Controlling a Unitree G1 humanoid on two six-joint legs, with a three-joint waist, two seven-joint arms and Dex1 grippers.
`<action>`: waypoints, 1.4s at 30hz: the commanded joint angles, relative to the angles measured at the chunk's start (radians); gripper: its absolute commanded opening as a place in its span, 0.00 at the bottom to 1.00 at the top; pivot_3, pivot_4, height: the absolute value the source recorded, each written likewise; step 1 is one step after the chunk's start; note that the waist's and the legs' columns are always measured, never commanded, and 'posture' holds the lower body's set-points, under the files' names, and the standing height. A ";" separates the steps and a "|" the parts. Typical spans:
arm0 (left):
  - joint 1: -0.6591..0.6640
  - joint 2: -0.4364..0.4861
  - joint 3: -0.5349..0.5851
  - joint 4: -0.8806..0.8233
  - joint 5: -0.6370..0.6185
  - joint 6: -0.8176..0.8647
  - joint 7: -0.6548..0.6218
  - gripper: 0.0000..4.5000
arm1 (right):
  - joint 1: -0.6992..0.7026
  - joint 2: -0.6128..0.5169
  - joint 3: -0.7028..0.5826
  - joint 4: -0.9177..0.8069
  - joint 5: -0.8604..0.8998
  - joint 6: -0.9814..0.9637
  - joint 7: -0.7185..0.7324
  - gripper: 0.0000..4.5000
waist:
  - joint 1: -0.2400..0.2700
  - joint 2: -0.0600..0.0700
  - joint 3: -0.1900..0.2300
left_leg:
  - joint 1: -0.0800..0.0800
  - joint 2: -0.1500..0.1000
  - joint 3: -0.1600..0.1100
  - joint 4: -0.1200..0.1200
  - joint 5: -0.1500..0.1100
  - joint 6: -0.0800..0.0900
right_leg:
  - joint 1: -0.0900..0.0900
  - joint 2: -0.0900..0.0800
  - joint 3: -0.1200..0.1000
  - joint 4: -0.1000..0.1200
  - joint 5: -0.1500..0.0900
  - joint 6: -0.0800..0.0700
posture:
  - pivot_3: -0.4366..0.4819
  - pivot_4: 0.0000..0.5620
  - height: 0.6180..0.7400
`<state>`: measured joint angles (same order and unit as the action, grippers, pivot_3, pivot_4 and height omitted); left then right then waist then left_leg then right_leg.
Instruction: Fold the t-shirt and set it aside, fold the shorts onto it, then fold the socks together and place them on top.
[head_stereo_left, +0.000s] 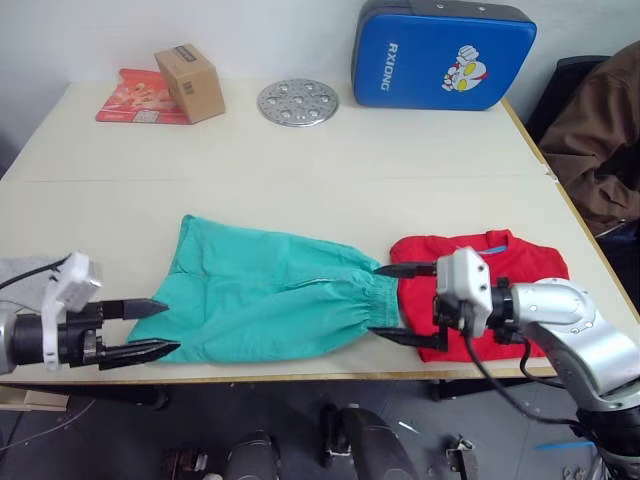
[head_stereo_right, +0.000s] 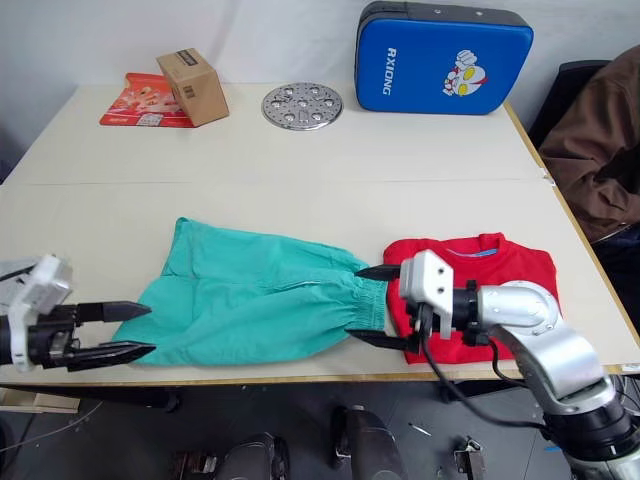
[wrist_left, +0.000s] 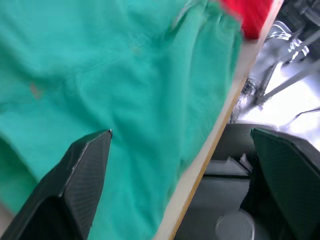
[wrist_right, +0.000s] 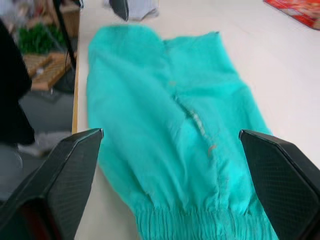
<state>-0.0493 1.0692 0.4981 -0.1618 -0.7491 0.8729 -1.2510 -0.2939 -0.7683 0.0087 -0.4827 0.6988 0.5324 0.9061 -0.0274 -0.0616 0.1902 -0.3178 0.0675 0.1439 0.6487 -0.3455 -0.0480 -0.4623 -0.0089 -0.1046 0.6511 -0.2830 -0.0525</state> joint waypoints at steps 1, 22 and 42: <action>-0.232 -0.065 -0.107 0.080 -0.006 0.014 0.109 0.99 | -0.078 0.086 0.006 -0.037 0.092 0.155 -0.154 1.00 | 0.002 0.000 0.000 | -0.001 -0.001 -0.001 0.000 0.001 -0.001 | 0.000 0.000 0.000 0.001 0.000 0.000 | 0.48 0.27 1.00; -0.665 -0.405 -0.586 0.798 0.566 -0.611 0.282 0.00 | -0.098 0.160 0.263 0.277 -0.449 0.014 -0.279 0.00 | 0.000 0.001 -0.002 | -0.001 -0.002 0.002 0.002 0.006 -0.006 | 0.000 -0.002 0.000 0.004 0.003 -0.003 | 0.48 0.27 1.00; -0.478 -0.211 -0.548 0.142 0.269 -0.258 -0.069 0.00 | -0.016 0.171 0.097 -0.051 -0.148 0.307 -0.275 0.00 | -0.003 0.003 -0.002 | 0.001 -0.001 0.002 -0.001 0.008 -0.009 | -0.001 -0.001 0.002 0.006 0.001 -0.001 | 0.48 0.27 1.00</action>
<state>-0.5289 0.8716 -0.0081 0.0007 -0.5143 0.6550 -1.3141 -0.3253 -0.5862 0.0748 -0.5076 0.5820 0.8325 0.6501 -0.0300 -0.0585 0.1880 -0.3170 0.0662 0.1461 0.6485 -0.3373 -0.0571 -0.4631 -0.0098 -0.1023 0.6568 -0.2831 -0.0515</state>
